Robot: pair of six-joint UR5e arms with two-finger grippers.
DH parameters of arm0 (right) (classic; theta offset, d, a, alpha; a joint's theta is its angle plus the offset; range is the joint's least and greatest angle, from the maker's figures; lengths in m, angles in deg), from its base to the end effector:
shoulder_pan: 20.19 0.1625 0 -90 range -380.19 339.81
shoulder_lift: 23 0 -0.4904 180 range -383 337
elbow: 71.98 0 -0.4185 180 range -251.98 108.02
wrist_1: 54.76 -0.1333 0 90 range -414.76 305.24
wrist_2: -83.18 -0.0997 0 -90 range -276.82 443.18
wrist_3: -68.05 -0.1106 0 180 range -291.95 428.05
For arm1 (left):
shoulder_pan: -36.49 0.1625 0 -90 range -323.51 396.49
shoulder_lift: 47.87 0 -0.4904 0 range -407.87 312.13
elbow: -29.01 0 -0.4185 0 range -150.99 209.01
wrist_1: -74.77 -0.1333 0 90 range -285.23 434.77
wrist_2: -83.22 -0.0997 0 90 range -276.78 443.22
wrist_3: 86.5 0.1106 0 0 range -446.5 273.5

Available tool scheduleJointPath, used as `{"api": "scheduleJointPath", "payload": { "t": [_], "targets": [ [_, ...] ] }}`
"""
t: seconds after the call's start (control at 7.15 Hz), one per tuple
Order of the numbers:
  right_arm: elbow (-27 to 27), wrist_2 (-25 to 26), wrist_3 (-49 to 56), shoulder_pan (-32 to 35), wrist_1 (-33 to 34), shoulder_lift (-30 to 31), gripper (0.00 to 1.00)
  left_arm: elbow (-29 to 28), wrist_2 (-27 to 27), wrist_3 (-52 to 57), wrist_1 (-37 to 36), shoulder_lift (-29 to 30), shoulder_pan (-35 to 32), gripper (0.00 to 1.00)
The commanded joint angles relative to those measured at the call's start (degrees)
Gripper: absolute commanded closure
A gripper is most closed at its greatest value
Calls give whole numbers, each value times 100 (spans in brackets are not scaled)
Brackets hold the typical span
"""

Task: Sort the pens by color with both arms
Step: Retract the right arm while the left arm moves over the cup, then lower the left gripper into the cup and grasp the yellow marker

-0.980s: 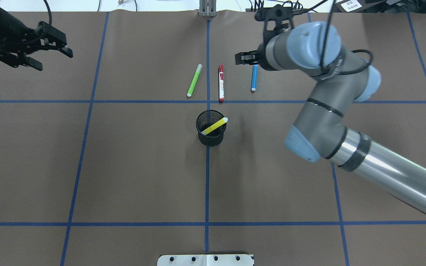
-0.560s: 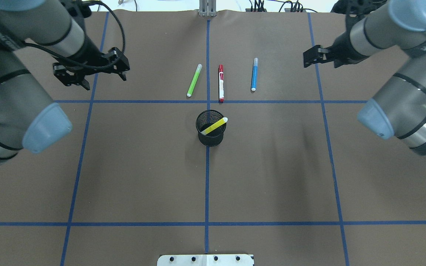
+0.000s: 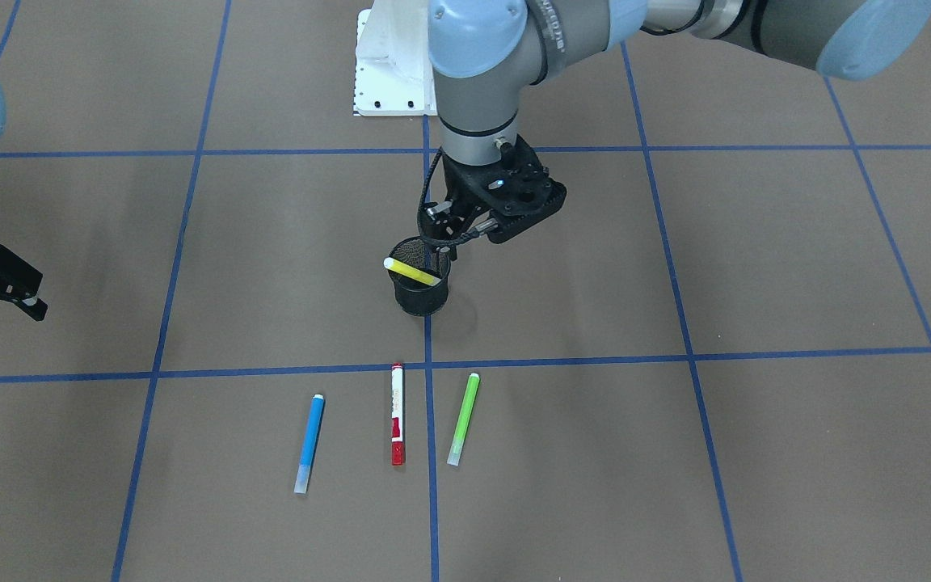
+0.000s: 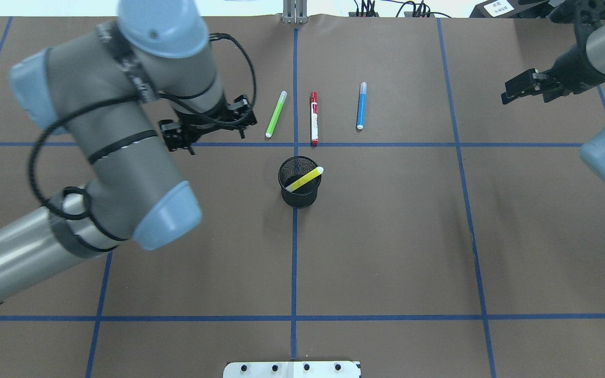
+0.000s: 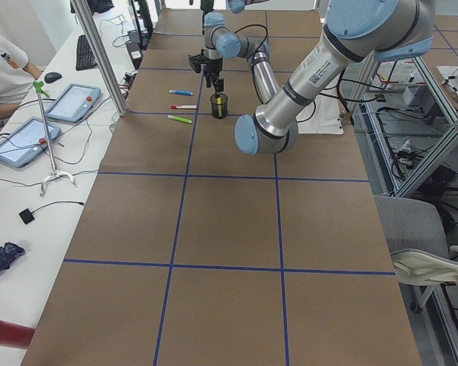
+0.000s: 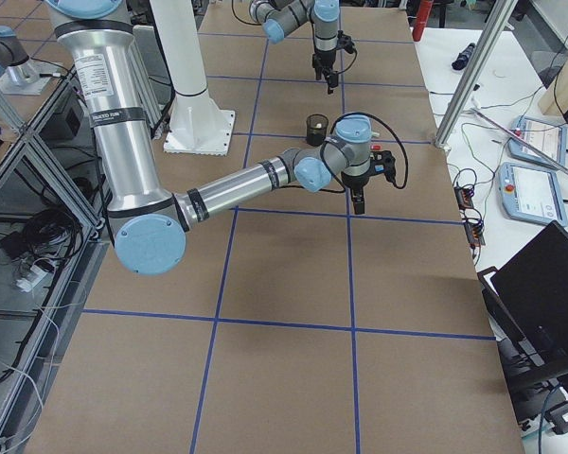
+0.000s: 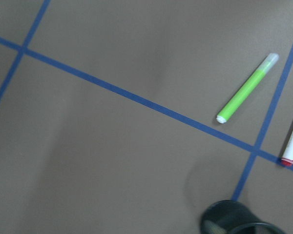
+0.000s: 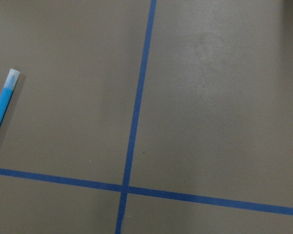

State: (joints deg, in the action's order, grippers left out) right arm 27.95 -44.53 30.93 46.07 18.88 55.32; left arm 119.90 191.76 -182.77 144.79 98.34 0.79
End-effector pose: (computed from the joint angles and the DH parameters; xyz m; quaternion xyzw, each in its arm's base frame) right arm -0.1898 -0.5947 0.4963 0.1107 -0.4194 -0.0002 0.9010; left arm 0.5743 -0.5335 0.1073 -0.0679 0.3426 -0.2872 0.8919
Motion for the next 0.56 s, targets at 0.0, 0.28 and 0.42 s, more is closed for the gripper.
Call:
{"api": "scheduleJointPath", "payload": {
  "t": [0.0, 0.28, 0.42],
  "targets": [
    [-34, 227, -41, 27, 1, 139, 2, -875, -558, -1118, 46, 668, 466, 1],
    [-26, 570, -41, 19, -8, 236, 2, -2311, -597, -1174, 143, 1610, 529, 1],
    [-34, 580, -41, 19, -8, 245, 2, -2348, -606, -1192, 135, 1604, 547, 1]
  ]
}}
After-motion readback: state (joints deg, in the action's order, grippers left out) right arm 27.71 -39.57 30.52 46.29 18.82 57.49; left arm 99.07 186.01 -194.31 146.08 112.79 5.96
